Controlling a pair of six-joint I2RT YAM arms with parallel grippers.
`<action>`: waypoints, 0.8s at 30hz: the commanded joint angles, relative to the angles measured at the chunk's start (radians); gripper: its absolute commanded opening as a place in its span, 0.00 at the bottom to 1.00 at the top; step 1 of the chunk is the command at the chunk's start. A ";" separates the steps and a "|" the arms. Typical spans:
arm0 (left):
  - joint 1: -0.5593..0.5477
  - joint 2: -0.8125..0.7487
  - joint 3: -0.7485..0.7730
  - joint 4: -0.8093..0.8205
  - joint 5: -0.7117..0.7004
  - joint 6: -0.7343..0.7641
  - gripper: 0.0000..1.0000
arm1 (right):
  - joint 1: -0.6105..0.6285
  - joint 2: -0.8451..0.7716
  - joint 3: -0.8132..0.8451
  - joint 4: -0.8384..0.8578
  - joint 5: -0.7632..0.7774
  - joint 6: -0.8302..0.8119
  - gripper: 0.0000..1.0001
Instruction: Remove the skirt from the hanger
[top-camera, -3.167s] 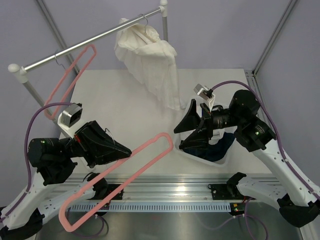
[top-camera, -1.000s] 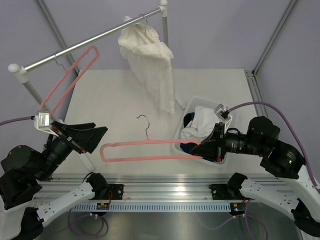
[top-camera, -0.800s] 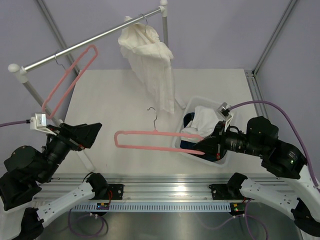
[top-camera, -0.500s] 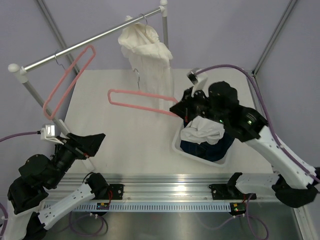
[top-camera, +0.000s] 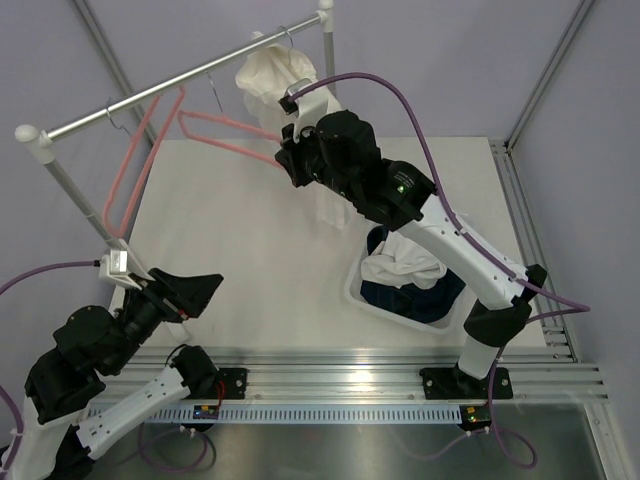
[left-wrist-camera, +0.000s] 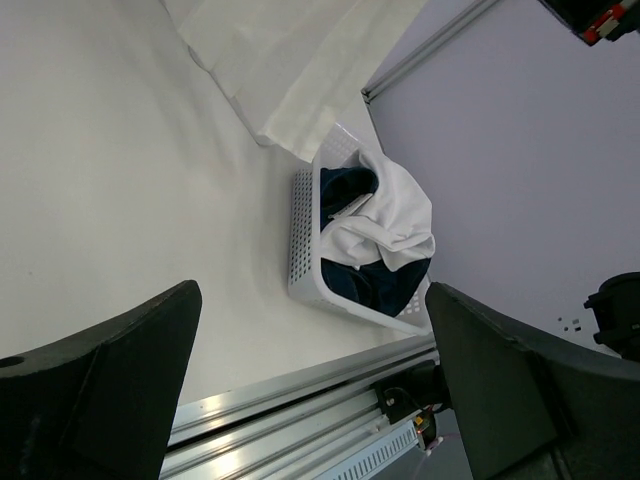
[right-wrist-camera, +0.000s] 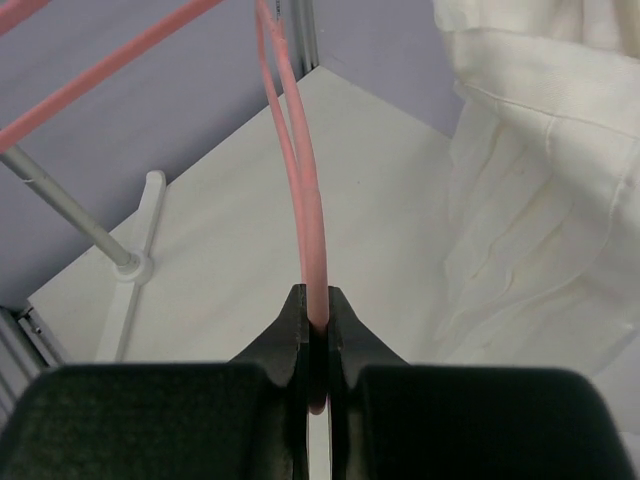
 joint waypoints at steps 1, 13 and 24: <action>0.001 -0.007 -0.026 0.037 0.026 -0.005 0.99 | 0.026 -0.001 0.097 0.037 0.137 -0.063 0.00; 0.001 -0.019 -0.055 0.057 0.030 -0.001 0.99 | 0.104 0.006 0.115 0.040 0.226 -0.133 0.00; 0.003 -0.037 -0.070 0.048 0.030 -0.008 0.99 | 0.146 0.040 0.196 0.022 0.262 -0.150 0.00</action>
